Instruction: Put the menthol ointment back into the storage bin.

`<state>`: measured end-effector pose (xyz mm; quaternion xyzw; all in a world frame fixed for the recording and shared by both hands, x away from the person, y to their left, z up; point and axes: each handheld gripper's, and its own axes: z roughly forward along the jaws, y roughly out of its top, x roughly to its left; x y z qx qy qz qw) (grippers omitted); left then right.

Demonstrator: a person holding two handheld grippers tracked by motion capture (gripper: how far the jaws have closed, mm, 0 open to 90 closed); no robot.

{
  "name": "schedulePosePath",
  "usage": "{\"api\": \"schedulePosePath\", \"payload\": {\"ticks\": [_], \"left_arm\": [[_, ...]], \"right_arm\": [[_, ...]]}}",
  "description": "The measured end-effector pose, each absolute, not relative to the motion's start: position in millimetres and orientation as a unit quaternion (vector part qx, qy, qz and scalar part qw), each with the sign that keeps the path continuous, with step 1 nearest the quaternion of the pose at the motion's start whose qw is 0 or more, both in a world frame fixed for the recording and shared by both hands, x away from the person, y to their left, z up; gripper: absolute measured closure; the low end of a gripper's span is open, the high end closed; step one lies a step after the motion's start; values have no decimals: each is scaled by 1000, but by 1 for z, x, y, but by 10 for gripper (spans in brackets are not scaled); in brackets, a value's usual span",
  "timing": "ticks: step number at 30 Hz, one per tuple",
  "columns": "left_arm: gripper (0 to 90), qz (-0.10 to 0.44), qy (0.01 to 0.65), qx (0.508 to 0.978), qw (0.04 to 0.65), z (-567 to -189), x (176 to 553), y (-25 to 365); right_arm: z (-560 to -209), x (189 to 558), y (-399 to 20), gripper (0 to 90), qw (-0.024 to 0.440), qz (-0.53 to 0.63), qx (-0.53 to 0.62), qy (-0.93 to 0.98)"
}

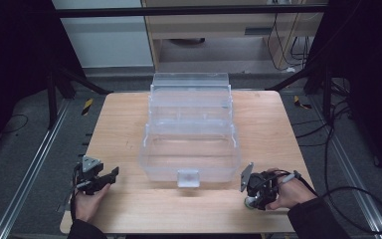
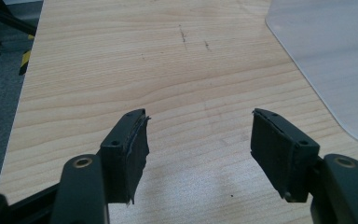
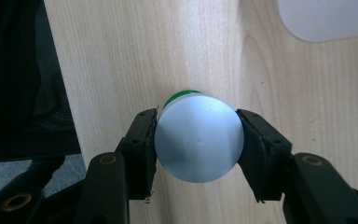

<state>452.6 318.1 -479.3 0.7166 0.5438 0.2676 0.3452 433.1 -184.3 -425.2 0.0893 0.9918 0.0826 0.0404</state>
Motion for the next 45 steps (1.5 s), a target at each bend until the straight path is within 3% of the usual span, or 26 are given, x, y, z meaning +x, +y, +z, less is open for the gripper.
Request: {"api": "schedulePosePath", "payload": {"ticks": [24,45], "left_arm": [[364,266,540,721,343,-479,453,317],[365,265,539,722,344,-479,453,317]], "right_arm": [[-368,448,-182,505,72,126,128,981],[-320,461,-176,505,72,144,134,978]]}}
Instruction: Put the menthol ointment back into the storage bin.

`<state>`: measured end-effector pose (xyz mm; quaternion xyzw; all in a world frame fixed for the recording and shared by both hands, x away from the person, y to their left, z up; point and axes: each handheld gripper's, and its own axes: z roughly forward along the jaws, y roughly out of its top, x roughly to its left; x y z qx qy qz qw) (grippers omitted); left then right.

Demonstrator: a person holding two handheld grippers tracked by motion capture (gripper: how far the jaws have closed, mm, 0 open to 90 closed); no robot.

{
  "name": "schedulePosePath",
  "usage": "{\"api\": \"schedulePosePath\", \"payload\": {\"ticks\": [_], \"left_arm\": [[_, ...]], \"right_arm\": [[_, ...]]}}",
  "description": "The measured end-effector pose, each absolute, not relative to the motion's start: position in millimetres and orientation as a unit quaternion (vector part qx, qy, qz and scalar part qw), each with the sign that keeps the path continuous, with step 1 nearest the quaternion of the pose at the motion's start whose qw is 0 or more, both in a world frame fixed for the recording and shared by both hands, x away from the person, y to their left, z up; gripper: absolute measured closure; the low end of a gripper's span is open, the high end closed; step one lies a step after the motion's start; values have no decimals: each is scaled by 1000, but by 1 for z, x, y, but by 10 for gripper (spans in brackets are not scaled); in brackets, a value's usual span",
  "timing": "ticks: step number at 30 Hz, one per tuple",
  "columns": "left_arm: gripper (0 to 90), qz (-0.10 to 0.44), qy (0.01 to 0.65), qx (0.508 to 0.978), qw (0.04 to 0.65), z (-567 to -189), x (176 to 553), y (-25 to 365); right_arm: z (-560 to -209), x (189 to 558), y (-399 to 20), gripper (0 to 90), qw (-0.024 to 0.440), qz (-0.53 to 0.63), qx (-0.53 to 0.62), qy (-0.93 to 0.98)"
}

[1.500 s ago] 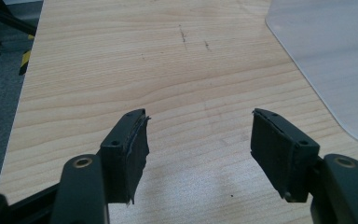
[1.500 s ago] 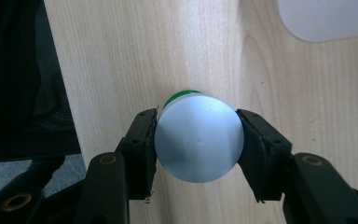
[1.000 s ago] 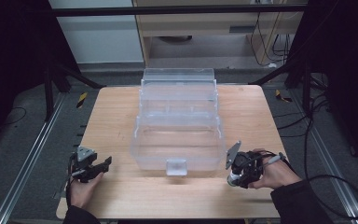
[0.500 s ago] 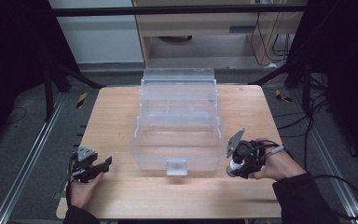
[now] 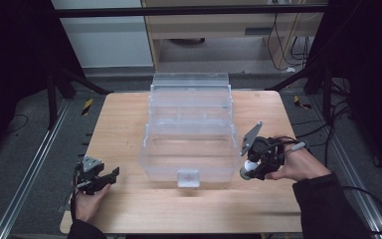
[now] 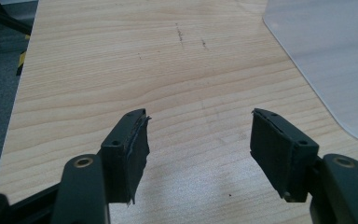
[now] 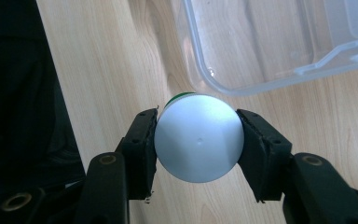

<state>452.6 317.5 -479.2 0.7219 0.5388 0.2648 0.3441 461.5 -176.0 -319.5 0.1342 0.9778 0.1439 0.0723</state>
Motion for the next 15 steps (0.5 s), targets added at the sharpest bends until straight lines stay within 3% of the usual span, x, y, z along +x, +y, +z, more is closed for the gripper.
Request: {"api": "schedulePosePath", "payload": {"ticks": [15], "left_arm": [[367,265,539,721,345,-479,453,318]], "right_arm": [[-305,483,-167,505,66,139,134,979]]}}
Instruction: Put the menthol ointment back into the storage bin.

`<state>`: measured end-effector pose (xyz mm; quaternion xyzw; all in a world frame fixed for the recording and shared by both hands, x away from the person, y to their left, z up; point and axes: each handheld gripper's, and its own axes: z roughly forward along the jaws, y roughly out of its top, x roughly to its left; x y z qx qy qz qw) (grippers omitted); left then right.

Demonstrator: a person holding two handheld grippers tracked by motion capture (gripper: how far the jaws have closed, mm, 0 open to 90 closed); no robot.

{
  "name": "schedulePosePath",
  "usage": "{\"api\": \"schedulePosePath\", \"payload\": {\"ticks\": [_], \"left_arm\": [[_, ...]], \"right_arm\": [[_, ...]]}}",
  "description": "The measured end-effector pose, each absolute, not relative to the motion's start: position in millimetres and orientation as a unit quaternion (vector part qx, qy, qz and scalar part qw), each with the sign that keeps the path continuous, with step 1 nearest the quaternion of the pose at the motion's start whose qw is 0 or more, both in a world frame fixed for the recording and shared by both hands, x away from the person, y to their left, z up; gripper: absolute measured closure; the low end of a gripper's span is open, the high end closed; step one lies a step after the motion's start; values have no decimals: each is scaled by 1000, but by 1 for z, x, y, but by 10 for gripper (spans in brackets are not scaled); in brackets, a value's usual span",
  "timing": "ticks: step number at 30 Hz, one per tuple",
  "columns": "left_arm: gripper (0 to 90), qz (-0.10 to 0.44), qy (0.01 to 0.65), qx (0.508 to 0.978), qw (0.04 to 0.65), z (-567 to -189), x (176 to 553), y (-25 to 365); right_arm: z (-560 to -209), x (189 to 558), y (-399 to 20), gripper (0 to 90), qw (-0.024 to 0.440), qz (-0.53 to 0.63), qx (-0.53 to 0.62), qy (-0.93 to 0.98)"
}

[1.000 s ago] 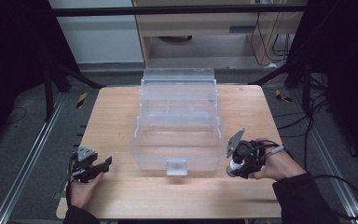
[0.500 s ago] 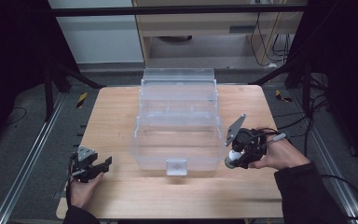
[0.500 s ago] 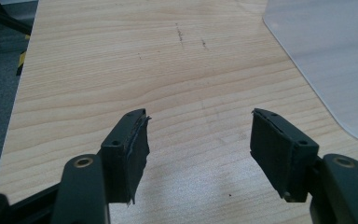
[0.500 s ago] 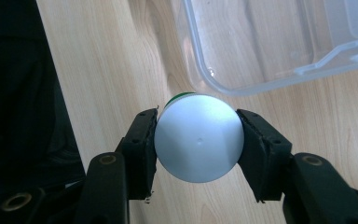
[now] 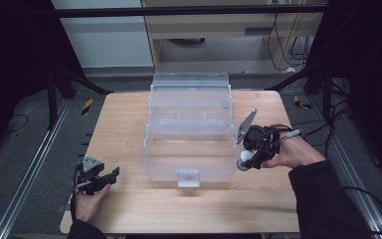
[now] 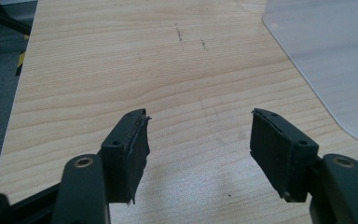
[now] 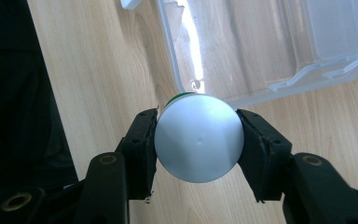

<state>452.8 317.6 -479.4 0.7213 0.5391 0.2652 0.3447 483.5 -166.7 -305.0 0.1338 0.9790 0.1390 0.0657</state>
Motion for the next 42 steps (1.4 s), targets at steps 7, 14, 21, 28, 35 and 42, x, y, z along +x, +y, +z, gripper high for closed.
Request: {"api": "schedulePosePath", "payload": {"ticks": [7,14,21,28,35,42], "left_arm": [[367,264,540,721,345,-480,453,318],[368,264,539,721,346,-480,453,318],[368,264,539,721,346,-480,453,318],[369,264,539,721,347,-480,454,318],[369,265,537,723,346,-479,453,317],[369,265,537,721,347,-479,453,317]], "right_arm": [[-303,494,-160,505,66,143,132,979],[-307,506,-155,505,64,148,132,978],[-316,519,-149,505,64,149,138,977],[-326,525,-140,505,60,148,126,979],[-334,528,-134,505,59,142,121,981],[-343,530,-129,505,57,137,111,983]]}}
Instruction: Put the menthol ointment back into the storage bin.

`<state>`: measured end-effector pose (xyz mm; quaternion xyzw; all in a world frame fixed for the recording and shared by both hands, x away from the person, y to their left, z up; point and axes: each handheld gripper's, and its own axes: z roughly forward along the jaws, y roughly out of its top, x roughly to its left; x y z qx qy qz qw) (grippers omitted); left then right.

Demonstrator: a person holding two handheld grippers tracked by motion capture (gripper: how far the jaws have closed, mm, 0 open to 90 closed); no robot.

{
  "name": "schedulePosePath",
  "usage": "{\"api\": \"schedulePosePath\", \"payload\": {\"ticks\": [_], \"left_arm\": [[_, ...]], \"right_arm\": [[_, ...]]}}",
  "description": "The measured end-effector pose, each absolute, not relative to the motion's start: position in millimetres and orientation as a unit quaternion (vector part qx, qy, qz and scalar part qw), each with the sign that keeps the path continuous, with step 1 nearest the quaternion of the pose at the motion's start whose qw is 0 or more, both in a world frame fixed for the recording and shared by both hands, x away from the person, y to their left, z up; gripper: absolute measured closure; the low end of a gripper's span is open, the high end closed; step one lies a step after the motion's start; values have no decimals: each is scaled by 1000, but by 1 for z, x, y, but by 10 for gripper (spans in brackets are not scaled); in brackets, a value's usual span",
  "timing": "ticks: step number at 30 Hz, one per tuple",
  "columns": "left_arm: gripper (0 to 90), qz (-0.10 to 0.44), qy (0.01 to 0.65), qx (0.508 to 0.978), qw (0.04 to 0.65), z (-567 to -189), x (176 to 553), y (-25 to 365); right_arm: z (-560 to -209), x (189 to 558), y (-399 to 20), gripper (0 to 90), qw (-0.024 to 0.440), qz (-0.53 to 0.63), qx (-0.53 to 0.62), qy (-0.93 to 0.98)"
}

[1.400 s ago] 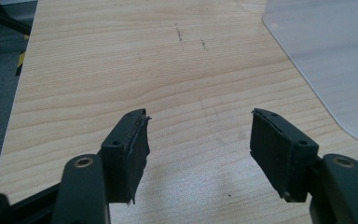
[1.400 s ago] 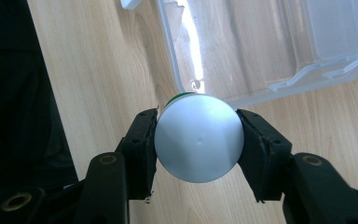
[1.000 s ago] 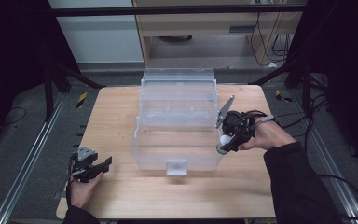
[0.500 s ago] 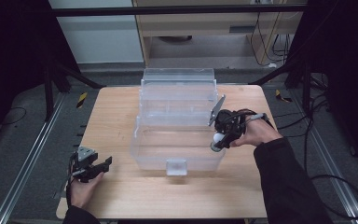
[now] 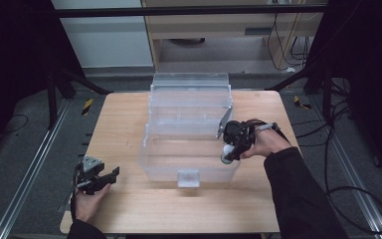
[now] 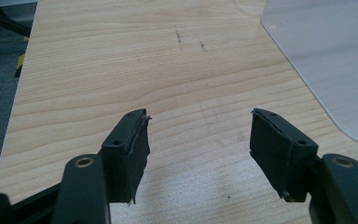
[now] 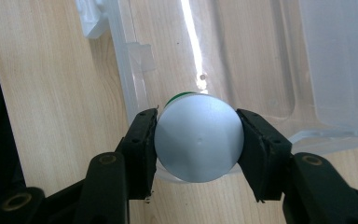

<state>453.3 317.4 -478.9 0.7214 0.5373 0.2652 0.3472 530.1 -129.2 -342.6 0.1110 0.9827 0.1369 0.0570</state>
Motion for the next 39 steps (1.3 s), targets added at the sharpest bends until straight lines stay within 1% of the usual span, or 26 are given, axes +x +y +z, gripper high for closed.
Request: {"api": "schedulePosePath", "payload": {"ticks": [19,39], "left_arm": [[370,265,536,723,346,-479,453,317],[371,265,537,722,347,-479,454,317]], "right_arm": [[-370,537,-134,505,42,127,127,983],[-388,540,-136,504,29,120,132,984]]}}
